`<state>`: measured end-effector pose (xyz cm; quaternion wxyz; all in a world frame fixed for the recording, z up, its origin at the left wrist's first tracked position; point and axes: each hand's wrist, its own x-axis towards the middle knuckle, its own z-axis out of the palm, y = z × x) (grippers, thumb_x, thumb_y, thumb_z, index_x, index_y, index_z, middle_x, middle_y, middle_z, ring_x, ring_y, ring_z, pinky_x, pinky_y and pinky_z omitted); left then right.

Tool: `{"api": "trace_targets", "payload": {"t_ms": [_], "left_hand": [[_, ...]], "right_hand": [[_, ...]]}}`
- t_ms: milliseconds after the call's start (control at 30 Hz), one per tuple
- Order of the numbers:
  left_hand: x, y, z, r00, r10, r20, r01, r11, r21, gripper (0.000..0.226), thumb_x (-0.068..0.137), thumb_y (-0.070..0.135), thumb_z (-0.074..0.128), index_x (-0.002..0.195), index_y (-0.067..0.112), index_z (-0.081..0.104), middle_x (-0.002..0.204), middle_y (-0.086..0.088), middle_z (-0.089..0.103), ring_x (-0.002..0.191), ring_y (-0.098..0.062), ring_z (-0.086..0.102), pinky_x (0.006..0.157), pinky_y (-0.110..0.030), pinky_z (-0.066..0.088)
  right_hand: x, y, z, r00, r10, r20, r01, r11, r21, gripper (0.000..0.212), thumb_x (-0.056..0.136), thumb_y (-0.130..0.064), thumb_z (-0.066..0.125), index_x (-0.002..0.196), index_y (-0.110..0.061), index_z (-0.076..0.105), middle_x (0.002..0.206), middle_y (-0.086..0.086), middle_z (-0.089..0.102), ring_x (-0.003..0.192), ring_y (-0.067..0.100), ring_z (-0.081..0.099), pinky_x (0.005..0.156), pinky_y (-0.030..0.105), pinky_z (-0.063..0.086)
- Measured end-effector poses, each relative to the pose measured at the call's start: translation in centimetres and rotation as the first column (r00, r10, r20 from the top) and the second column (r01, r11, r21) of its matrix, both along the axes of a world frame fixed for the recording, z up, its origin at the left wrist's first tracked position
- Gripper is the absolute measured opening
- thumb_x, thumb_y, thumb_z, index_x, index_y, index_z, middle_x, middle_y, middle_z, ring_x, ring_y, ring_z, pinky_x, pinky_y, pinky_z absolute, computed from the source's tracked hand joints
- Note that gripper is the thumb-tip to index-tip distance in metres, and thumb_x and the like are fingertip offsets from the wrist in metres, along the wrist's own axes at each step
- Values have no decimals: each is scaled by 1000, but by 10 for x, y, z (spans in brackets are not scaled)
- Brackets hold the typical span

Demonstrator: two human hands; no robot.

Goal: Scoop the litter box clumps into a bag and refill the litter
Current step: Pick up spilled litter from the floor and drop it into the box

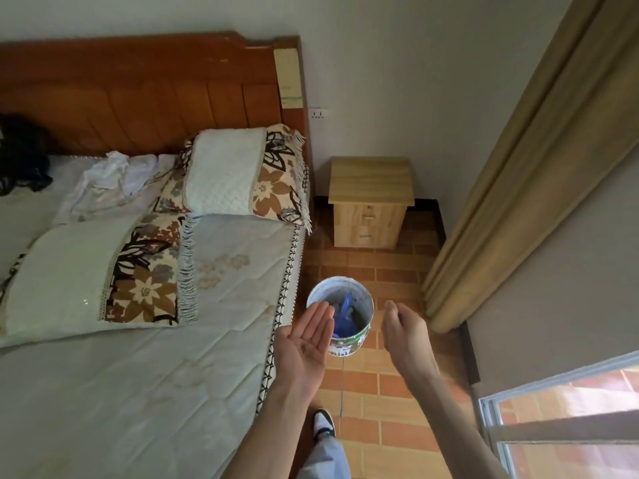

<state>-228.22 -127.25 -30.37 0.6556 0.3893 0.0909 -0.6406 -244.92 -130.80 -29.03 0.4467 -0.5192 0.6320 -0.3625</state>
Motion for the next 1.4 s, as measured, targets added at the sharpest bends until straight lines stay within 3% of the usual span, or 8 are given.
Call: {"api": "trace_targets", "payload": {"t_ms": [200, 433, 600, 733, 833, 933, 1167, 1400], "left_hand": [[31, -81, -20, 1000, 4, 18, -4, 1000, 26, 54, 103, 22, 25, 122, -7, 66, 122, -24, 71, 117, -35, 69, 113, -44, 44], [62, -175, -72, 996, -36, 79, 32, 998, 47, 64, 111, 38, 19, 127, -6, 64, 120, -23, 72, 111, -30, 72, 106, -41, 49], [68, -226, -132, 993, -55, 108, 43, 993, 111, 62, 111, 38, 22, 123, -6, 66, 119, -23, 73, 108, -30, 73, 101, -40, 51], [69, -260, -193, 988, -82, 128, 61, 986, 158, 63, 111, 36, 21, 117, -6, 68, 115, -23, 74, 106, -30, 74, 99, -40, 52], [70, -284, -247, 985, -95, 141, 71, 984, 165, 63, 111, 35, 21, 118, -6, 68, 116, -23, 74, 108, -31, 74, 98, -40, 52], [71, -307, -296, 974, -126, 189, 95, 982, 165, 62, 111, 34, 20, 120, -5, 67, 115, -22, 74, 108, -31, 73, 97, -39, 53], [74, -349, -375, 905, -216, 366, 156, 970, 187, 58, 111, 32, 21, 116, 0, 69, 110, -16, 77, 106, -24, 74, 101, -37, 53], [75, -370, -404, 748, -290, 597, 195, 956, 220, 54, 111, 30, 23, 122, 3, 69, 110, -9, 78, 105, -16, 74, 99, -33, 56]], "right_hand": [[24, -66, -8, 997, -41, -65, 40, 999, -27, 40, 103, -22, 42, 63, -17, 39, 52, -9, 40, 49, 6, 32, 47, 25, 32], [38, -150, -47, 978, -73, -194, 57, 995, -86, 41, 103, -17, 45, 63, -15, 36, 54, -6, 35, 50, 8, 29, 46, 23, 27], [40, -197, -115, 975, -73, -212, 67, 997, -39, 39, 103, -18, 46, 67, -3, 39, 57, -4, 34, 52, 8, 26, 47, 26, 25], [45, -233, -180, 978, -61, -199, 63, 998, 2, 38, 102, -19, 44, 66, -8, 38, 57, -4, 34, 52, 7, 27, 46, 23, 26], [49, -255, -239, 983, -46, -178, 55, 998, 42, 39, 101, -22, 43, 67, -6, 34, 58, -2, 32, 54, 11, 27, 49, 34, 28], [48, -270, -293, 984, -35, -172, 44, 998, 54, 40, 101, -23, 42, 66, -6, 34, 56, -2, 32, 53, 13, 28, 47, 33, 27], [32, -283, -390, 972, -17, -235, 38, 995, 88, 39, 99, -21, 42, 61, -14, 35, 53, -1, 36, 54, 14, 31, 49, 32, 29], [37, -282, -417, 973, -9, -232, 39, 991, 126, 39, 100, -14, 46, 62, -12, 40, 52, 0, 41, 52, 13, 31, 46, 29, 28]]}}
